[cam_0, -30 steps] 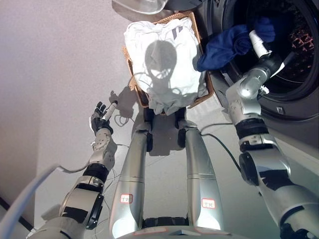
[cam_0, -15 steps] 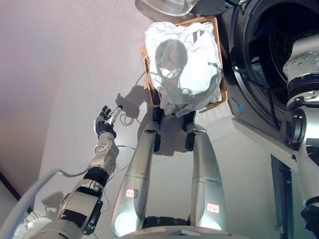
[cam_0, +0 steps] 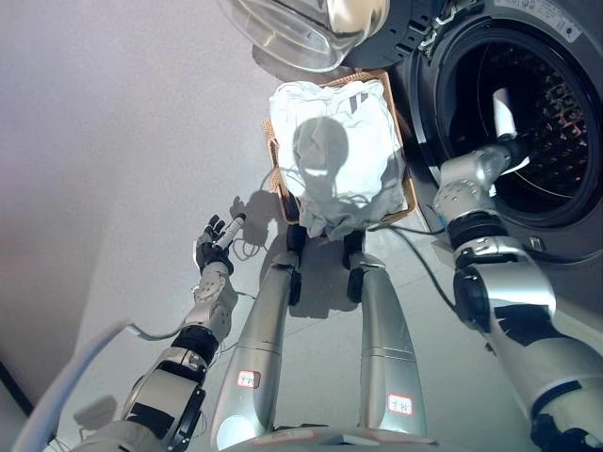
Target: Put the clothes in the basket into the washing machine.
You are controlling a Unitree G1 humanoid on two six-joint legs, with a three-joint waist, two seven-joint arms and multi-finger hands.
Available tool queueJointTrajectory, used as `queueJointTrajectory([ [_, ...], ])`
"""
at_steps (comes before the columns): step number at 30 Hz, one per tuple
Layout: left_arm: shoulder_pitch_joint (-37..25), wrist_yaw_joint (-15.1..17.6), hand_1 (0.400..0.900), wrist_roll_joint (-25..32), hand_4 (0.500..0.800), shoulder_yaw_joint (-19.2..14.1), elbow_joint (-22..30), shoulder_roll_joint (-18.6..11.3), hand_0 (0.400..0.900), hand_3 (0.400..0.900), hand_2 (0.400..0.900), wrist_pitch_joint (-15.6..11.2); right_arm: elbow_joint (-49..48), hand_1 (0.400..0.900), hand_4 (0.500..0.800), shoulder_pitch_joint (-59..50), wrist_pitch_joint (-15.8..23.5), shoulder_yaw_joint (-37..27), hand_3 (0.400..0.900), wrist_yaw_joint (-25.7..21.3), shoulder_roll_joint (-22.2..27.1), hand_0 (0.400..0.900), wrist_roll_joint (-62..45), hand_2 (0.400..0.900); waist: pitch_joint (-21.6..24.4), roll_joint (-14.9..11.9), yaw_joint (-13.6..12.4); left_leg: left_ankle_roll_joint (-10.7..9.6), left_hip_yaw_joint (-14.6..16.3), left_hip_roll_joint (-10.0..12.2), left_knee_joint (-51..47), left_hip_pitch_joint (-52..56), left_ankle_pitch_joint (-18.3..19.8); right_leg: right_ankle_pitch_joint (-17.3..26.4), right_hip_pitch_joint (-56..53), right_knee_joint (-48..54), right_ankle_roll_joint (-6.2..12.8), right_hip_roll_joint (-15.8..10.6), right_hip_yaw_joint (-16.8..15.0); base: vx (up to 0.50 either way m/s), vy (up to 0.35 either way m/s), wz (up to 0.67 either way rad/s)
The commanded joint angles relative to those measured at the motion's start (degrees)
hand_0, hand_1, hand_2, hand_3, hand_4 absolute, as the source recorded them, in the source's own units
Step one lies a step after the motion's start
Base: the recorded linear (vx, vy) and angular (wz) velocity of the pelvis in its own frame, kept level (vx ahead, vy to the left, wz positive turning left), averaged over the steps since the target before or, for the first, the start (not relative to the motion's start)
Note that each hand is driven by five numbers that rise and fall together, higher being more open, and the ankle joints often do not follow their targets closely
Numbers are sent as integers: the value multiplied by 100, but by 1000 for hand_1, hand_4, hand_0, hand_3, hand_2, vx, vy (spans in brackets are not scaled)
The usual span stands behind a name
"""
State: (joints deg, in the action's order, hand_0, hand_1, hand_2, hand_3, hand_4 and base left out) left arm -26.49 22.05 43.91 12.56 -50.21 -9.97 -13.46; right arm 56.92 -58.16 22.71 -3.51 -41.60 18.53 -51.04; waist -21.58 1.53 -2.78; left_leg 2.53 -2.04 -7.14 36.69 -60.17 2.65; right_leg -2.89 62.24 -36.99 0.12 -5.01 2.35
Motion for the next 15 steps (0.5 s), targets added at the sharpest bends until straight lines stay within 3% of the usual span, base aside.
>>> queueJointTrajectory([
  [1,169,114,900,-12,800,-296,-334,-48,900,900,900,-57,-894,900,800,328,608,137,900,-23,49,900,783,900,46,210,191,-194,-128,-26,-794,714,297,-341,-554,182,337,99,4,4,29,-4],
  [8,292,-11,900,-168,800,-484,-758,133,900,900,900,132,-1637,900,800,1796,347,511,900,322,-756,900,1393,900,-107,84,319,-201,-139,16,-1303,1823,230,-217,-1656,745,366,149,8,49,31,-8],
  [12,572,-371,900,-386,800,-616,-1259,240,900,900,900,323,-1221,900,800,2808,-53,733,900,1105,-973,900,1313,900,-77,-14,353,-229,-113,84,-1925,2966,148,-91,-2797,1439,411,202,40,101,23,-10],
  [15,801,-685,900,-669,800,-781,-1676,123,900,900,900,460,-412,900,800,3413,-566,811,900,1732,-875,900,1440,900,123,-74,364,-284,-128,140,-2590,3917,2,38,-3759,2099,462,268,71,150,13,-10],
])
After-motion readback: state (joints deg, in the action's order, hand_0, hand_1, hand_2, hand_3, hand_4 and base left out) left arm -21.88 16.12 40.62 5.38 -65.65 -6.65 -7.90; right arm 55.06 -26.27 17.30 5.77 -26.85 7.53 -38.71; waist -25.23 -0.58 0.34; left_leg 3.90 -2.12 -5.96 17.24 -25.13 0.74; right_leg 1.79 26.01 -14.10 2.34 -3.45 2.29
